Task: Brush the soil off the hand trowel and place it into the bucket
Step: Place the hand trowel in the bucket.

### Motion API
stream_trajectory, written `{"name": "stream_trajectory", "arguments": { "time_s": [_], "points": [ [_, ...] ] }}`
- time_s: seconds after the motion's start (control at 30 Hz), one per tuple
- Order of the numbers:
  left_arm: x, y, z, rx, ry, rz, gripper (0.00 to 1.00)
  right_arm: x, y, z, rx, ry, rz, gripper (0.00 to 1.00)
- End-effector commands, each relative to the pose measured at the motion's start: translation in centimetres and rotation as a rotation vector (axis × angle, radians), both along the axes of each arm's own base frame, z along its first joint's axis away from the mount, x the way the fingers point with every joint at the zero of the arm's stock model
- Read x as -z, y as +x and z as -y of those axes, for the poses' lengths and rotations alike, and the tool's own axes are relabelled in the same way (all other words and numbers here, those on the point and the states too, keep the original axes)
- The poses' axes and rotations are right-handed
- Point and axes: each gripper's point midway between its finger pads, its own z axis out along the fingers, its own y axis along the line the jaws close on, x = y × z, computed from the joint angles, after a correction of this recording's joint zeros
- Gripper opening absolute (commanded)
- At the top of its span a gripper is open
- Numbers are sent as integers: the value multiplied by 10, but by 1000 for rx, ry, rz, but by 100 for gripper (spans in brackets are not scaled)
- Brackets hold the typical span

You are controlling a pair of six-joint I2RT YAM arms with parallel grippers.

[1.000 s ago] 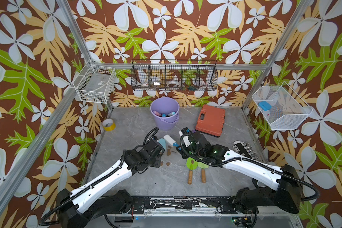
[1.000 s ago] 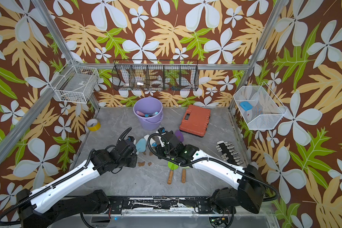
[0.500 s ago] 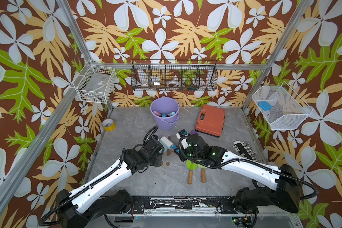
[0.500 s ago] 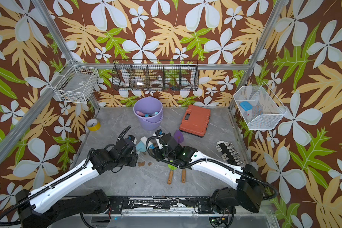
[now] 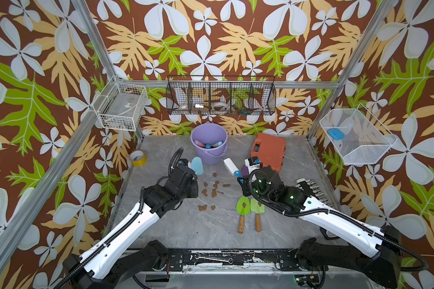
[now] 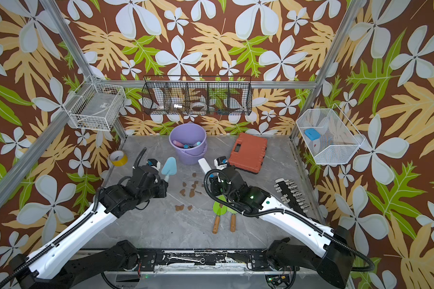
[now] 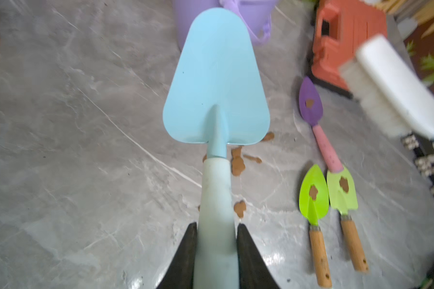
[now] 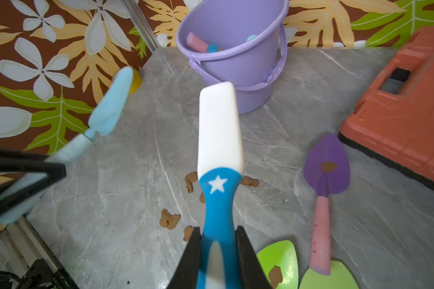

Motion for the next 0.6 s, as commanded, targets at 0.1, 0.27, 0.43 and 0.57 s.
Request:
{"name": "stream_trajectory", "arguments": {
  "time_s": [0.1,0.27,0.43,0.57],
  "points": [
    [-45,67,19,17,-2,106,0,-4,3,6,62,64,17,0],
    [-44,133,26,-11,71,60,0,1,-1,10,52,63,22,0],
    [-40,191,38,-21,128,25,0,-2,-5,19,61,58,49,0],
    [-40,232,51,-11,127,17,0,-2,-5,24,64,63,62,0]
  ]
}}
